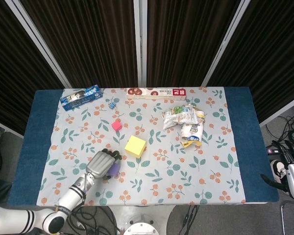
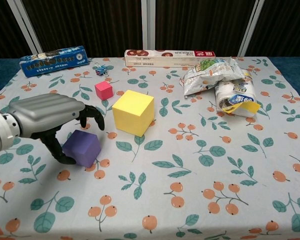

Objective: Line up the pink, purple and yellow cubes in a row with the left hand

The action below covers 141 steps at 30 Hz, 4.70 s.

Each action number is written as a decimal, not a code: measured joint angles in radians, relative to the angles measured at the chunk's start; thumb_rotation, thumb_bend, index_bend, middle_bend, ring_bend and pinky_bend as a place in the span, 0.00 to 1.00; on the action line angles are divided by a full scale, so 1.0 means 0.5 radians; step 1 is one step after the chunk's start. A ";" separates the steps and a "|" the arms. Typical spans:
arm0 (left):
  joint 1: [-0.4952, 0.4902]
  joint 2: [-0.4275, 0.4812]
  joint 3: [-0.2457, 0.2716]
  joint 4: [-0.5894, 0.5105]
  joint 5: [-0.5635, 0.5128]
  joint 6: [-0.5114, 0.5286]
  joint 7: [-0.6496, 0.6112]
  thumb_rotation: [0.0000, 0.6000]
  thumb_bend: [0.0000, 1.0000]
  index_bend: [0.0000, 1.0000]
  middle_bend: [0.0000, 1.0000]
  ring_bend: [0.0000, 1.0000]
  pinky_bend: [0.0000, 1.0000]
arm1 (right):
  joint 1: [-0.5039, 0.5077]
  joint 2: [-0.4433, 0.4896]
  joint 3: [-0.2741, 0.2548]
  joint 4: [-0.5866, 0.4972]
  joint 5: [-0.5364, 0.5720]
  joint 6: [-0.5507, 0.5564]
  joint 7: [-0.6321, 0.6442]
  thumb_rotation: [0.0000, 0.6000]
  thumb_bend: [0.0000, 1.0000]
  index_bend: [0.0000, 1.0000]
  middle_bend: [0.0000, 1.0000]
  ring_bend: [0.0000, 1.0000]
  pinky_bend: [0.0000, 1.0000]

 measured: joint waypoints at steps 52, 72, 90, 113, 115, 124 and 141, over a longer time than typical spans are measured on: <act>-0.472 -0.163 -0.475 0.625 -0.479 -0.592 -0.359 1.00 0.21 0.54 0.61 0.53 0.31 | 0.012 0.015 0.005 -0.007 0.041 -0.046 -0.022 1.00 0.03 0.09 0.17 0.01 0.12; -0.604 -0.226 -0.430 0.613 -0.816 -0.488 -0.152 1.00 0.20 0.47 0.54 0.53 0.31 | 0.012 0.019 0.004 -0.014 0.044 -0.055 -0.032 1.00 0.03 0.09 0.17 0.01 0.12; -0.617 -0.145 -0.380 0.483 -0.853 -0.441 -0.121 1.00 0.19 0.27 0.36 0.46 0.31 | 0.006 0.025 0.009 -0.017 0.037 -0.038 -0.025 1.00 0.03 0.09 0.17 0.01 0.12; -0.542 -0.374 -0.384 0.917 -0.559 -0.334 -0.209 1.00 0.12 0.27 0.32 0.40 0.30 | 0.008 0.022 0.005 -0.023 0.030 -0.036 -0.030 1.00 0.03 0.09 0.17 0.01 0.12; -0.559 -0.400 -0.406 0.933 -0.559 -0.354 -0.211 1.00 0.12 0.27 0.32 0.40 0.30 | 0.007 0.023 0.005 -0.020 0.036 -0.039 -0.027 1.00 0.03 0.09 0.17 0.01 0.12; -0.586 -0.429 -0.445 0.892 -0.642 -0.375 -0.126 1.00 0.11 0.27 0.32 0.40 0.30 | -0.003 0.025 0.006 -0.005 0.046 -0.033 -0.010 1.00 0.03 0.09 0.17 0.01 0.12; -0.503 -0.270 -0.506 0.789 -0.785 -0.263 -0.121 1.00 0.11 0.27 0.28 0.33 0.30 | 0.003 0.017 0.007 0.002 0.030 -0.031 -0.006 1.00 0.03 0.09 0.17 0.01 0.12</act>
